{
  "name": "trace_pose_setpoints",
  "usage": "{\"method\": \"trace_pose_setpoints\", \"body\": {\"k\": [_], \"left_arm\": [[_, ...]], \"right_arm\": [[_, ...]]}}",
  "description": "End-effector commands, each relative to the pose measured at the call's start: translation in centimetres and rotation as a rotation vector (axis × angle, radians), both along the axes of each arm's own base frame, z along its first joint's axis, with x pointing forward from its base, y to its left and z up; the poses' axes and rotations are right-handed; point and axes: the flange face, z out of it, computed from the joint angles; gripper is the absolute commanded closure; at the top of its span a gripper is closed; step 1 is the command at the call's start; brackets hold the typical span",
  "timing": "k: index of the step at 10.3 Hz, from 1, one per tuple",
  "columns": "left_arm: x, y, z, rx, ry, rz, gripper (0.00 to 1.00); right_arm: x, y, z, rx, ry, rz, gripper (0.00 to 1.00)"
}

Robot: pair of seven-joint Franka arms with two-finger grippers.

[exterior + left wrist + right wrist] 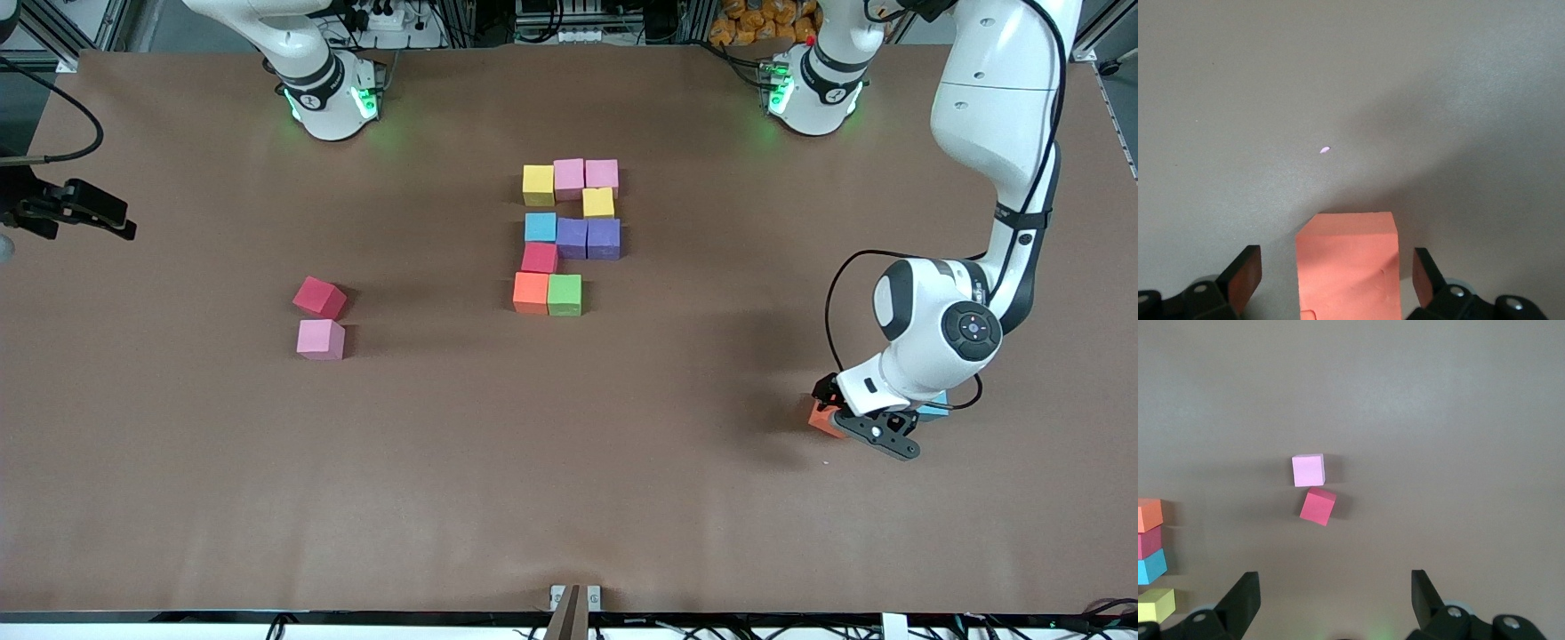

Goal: Form number 2 with 11 blocks
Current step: 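Lift the second orange cube with the left gripper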

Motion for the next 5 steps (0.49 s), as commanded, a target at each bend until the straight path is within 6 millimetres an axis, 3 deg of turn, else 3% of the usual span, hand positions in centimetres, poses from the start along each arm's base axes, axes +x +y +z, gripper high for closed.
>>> {"method": "trace_pose_setpoints", "body": {"k": [1, 3, 5], "left_arm": [[-0.1, -0.1, -0.4, 0.010, -0.004, 0.016, 0.00], [-0.5, -0.2, -1.0, 0.015, 0.009, -0.003, 0.00], [-0.8, -0.3, -1.6, 0.017, 0.022, -0.008, 0.00]], "right_arm": [[0.4, 0.4, 0.6, 0.011, -0.007, -0.012, 0.00], [0.9, 0.9, -0.1, 0.061, -0.003, -0.022, 0.00], [0.3, 2.3, 0.1, 0.056, 0.031, -0.067, 0.00]]}}
